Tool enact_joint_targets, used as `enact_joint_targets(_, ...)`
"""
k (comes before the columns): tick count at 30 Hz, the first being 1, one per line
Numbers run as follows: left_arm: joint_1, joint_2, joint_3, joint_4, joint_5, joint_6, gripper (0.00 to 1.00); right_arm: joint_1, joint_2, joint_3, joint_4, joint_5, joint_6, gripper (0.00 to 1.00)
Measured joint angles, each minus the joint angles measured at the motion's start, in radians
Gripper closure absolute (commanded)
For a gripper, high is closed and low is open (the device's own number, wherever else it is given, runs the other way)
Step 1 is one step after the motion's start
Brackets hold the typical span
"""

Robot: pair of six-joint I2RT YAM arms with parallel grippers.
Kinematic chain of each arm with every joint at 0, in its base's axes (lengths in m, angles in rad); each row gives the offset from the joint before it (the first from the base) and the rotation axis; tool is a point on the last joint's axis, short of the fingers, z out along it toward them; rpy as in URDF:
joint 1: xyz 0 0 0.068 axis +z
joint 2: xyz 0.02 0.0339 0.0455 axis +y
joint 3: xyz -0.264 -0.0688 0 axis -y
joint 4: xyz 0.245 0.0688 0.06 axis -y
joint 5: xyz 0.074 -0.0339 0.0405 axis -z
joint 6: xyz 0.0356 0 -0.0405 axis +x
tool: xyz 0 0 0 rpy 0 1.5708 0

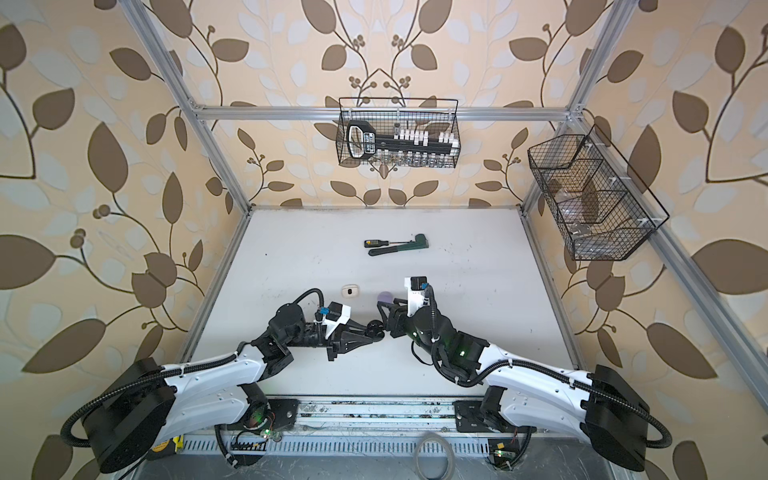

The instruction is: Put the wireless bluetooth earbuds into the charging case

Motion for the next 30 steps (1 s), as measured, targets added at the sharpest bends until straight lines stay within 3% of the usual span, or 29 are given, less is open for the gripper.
enact_joint_targets(10, 0.0, -0.004, -0.005, -0.015, -0.001, 0.0, 1.0, 0.063, 0.0, -0.004, 0.049, 0.016, -0.026, 0.46)
enact_joint_targets(21, 0.0, -0.061, -0.021, 0.045, -0.006, 0.011, 1.0, -0.019, -0.017, -0.079, 0.006, 0.002, -0.011, 0.47)
enact_joint_targets(30, 0.0, -0.053, -0.021, 0.047, -0.008, 0.011, 1.0, 0.075, -0.039, -0.079, 0.074, -0.041, -0.065, 0.47)
